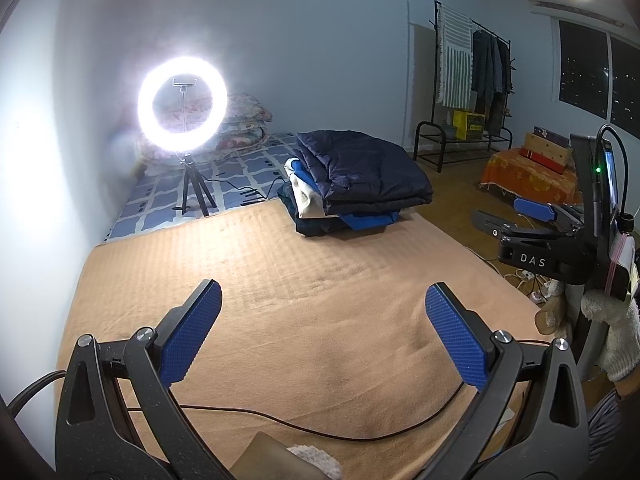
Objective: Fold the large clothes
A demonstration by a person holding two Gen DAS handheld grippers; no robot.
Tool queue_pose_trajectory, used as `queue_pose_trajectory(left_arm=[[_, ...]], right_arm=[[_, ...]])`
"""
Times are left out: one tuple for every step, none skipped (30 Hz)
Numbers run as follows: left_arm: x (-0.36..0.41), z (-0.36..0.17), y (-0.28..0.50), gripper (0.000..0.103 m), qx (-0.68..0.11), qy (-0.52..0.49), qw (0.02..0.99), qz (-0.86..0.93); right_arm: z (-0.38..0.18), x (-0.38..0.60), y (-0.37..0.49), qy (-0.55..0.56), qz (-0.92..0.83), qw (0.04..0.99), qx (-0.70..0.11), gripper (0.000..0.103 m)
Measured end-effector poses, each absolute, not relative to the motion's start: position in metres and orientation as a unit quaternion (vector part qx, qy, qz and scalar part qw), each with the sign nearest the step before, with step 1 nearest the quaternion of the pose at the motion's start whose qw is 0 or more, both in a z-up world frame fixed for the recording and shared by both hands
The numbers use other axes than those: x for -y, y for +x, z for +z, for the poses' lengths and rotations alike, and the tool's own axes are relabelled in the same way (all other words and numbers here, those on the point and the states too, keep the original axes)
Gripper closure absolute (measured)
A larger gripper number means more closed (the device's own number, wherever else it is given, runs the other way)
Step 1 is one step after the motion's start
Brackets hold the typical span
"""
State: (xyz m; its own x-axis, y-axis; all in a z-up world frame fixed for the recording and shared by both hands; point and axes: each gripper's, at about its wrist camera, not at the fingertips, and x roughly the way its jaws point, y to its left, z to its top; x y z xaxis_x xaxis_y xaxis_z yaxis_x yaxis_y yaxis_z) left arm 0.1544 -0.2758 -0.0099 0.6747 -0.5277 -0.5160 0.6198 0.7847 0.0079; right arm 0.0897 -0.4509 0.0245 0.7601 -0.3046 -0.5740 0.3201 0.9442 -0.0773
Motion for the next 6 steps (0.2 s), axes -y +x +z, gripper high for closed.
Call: queue_pose_trajectory(left_arm=[[0.2755,-0.0096,0.1541,0.0,-0.249,0.091,0.911,-0.316],[0.275,-0.0093,0.1542,0.0,-0.249,0.092,0.911,-0.316],[0.2749,-0.0089,0.1541,0.0,-0.248,0.092,0.911,-0.315],[0.2741,-0.0084,0.1543,0.0,-0.247,0.091,0.912,-0.314],[0.2741,-0.0086,0.154,0.0,-0.248,0.09,0.913,-0.313],[0.2738,-0.0081,0.1547,0.0,-0.248,0.09,0.913,-0.312]], right_arm=[[0.0242,0.4506,0.0894,0.012,-0.166,0.938,-0.304,0.022],[0.0238,0.4517,0.089,0.012,-0.165,0.938,-0.304,0.022],[0.0234,0.4522,0.0887,0.012,-0.165,0.938,-0.305,0.022],[0.0232,0.4522,0.0883,0.012,-0.164,0.938,-0.305,0.022],[0.0233,0.4521,0.0885,0.012,-0.165,0.938,-0.304,0.022],[0.0233,0.4522,0.0883,0.013,-0.165,0.938,-0.304,0.022]])
